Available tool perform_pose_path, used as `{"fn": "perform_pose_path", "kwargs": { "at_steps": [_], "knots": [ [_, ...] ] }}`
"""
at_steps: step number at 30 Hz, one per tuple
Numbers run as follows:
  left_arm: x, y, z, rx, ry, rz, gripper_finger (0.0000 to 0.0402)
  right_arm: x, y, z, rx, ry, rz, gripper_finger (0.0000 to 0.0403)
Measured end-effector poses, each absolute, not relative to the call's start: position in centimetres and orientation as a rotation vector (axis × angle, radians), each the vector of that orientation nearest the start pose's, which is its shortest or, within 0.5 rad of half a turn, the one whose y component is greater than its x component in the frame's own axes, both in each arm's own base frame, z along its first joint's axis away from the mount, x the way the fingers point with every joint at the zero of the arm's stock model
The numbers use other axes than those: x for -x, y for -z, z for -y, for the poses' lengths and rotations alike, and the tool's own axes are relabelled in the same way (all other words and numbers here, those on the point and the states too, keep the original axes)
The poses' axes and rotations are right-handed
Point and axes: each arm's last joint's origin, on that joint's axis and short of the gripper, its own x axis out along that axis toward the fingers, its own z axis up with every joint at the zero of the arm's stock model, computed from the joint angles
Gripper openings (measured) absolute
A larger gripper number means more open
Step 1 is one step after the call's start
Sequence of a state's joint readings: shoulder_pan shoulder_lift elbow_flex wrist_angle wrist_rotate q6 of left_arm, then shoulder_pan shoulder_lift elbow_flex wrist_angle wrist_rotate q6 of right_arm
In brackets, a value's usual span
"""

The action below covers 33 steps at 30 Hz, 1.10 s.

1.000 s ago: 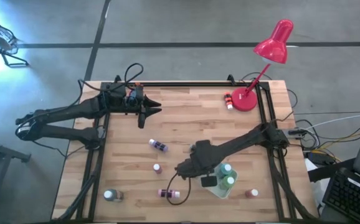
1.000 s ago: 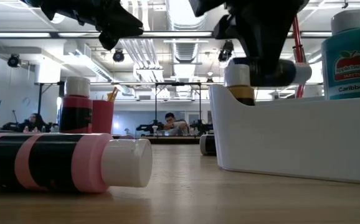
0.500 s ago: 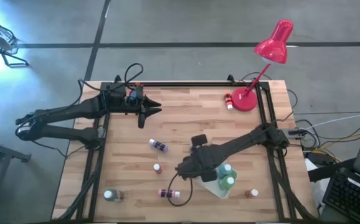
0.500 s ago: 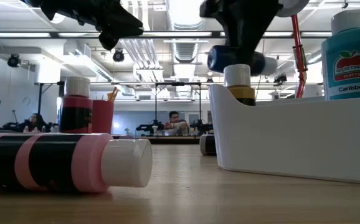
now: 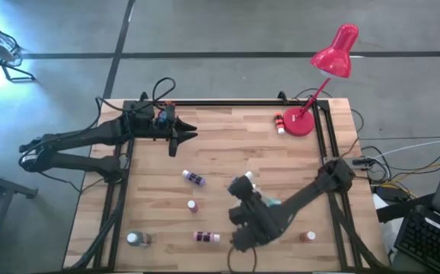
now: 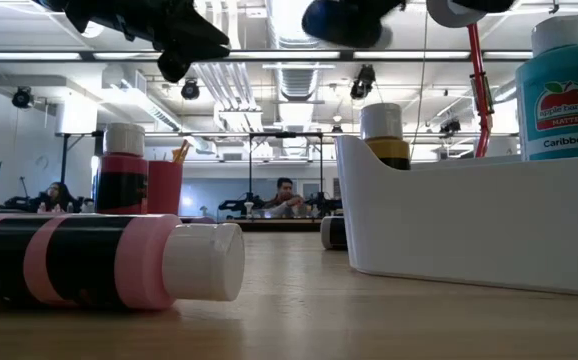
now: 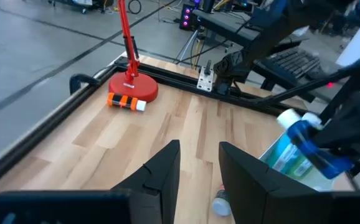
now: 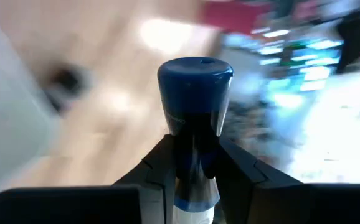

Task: Pick & Place Paint Supplies
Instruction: Put the blue paint bottle into the white bin

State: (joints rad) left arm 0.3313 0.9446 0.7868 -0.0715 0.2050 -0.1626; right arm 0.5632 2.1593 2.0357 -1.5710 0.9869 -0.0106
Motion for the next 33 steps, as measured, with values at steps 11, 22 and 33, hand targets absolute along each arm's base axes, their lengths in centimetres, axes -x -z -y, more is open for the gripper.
{"fn": "perform_pose_path", "kwargs": {
  "at_steps": [11, 22, 33],
  "knots": [
    [-24.2, -30.7, -6.9, 0.686, 0.091, -0.116, 0.0117, -33.3, -24.3, -22.1, 1.991, 0.515, -0.977, 0.0076],
    [-31.9, -27.9, -4.7, 0.897, 0.509, -0.187, 0.0117, -32.6, -22.0, -21.8, 2.122, 0.453, -1.035, 0.0076],
    [-36.4, -29.1, -2.8, 0.819, 0.686, -0.222, 0.0117, -33.0, -23.1, -22.2, 2.065, 0.48, -1.004, 0.0076]
  ]
}}
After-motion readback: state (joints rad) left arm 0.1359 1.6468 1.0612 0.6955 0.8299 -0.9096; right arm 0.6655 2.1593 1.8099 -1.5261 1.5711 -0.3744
